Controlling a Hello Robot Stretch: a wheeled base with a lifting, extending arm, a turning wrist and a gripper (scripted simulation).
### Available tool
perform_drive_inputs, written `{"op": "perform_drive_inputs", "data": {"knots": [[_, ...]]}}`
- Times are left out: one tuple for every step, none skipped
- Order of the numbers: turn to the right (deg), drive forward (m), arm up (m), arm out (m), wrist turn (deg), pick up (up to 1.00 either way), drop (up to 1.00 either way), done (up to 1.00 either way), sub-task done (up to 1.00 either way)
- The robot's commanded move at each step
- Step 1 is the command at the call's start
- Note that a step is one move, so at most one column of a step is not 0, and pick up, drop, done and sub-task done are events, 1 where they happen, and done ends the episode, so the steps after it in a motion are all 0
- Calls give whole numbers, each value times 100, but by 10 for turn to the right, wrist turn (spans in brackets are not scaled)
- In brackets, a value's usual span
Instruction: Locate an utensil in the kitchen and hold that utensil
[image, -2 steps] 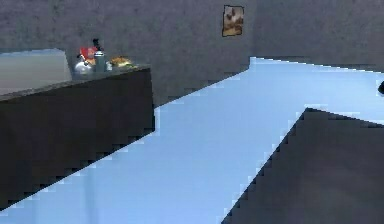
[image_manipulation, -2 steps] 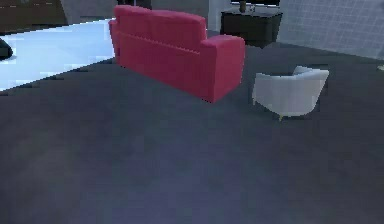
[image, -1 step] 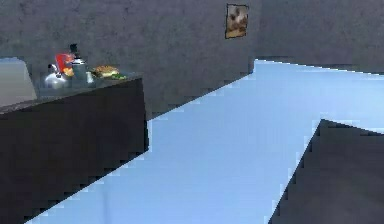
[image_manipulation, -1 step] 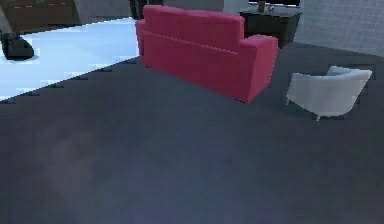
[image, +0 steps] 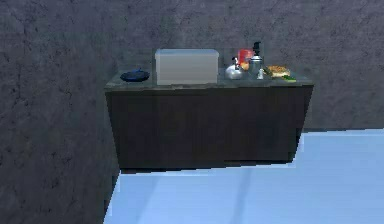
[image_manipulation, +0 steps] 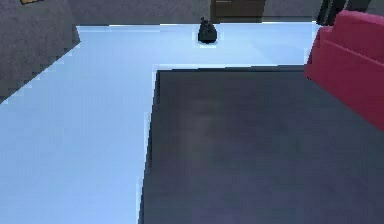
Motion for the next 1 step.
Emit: {"op": "perform_drive_inputs", "data": {"knots": [[-30, 0, 0, 0, 0, 0, 0, 0, 0]]}}
